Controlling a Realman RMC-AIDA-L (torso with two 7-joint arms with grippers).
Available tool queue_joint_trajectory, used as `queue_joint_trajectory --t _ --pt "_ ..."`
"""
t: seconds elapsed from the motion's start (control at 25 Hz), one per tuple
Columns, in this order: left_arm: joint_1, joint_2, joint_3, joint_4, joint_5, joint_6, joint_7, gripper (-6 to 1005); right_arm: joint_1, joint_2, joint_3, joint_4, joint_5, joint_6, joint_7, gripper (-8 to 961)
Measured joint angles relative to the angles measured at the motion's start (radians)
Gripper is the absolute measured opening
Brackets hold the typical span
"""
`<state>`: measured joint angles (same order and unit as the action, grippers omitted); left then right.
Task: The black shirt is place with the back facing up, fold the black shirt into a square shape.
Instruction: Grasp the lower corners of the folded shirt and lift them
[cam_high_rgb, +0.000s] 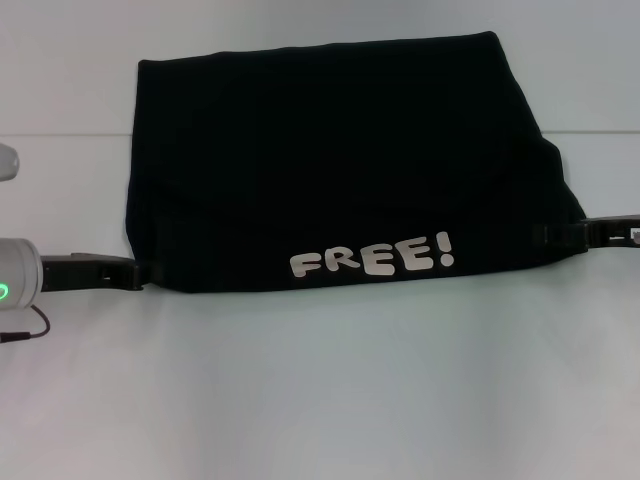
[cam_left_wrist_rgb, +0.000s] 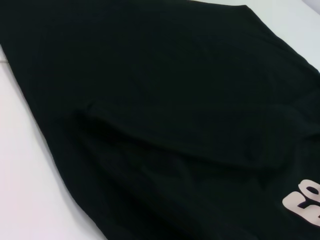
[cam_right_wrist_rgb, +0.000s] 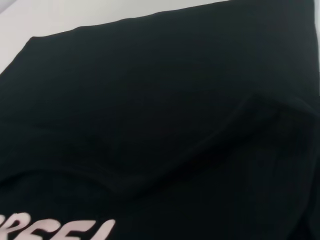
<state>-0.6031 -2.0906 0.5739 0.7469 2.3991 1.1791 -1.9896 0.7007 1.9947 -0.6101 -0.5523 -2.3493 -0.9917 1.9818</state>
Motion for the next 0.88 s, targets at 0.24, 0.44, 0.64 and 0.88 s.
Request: queue_joint_trajectory --t 0.24,0.44,0.64,0.88 --pt "-0.002 0.002 -0.003 0.000 0.000 0.000 0.000 -2 -0.006 0.006 -0.007 0.000 -0.001 0.033 -0.011 715" --pt "-0.003 0.002 -0.003 0.000 0.000 -0.001 -0.001 -2 -0.010 0.002 -0.010 0.004 -0.001 0.027 -0.012 466" --pt "-0.003 0.000 -0.003 -0.004 -0.008 -0.001 -0.002 -2 -0.014 0.002 -0.004 0.009 0.004 0.019 -0.034 355" --pt "-0.005 0.001 -0.004 -0.006 -0.011 0.012 -0.003 -2 -0.039 -0.003 0.009 0.000 0.010 -0.024 -0.047 222"
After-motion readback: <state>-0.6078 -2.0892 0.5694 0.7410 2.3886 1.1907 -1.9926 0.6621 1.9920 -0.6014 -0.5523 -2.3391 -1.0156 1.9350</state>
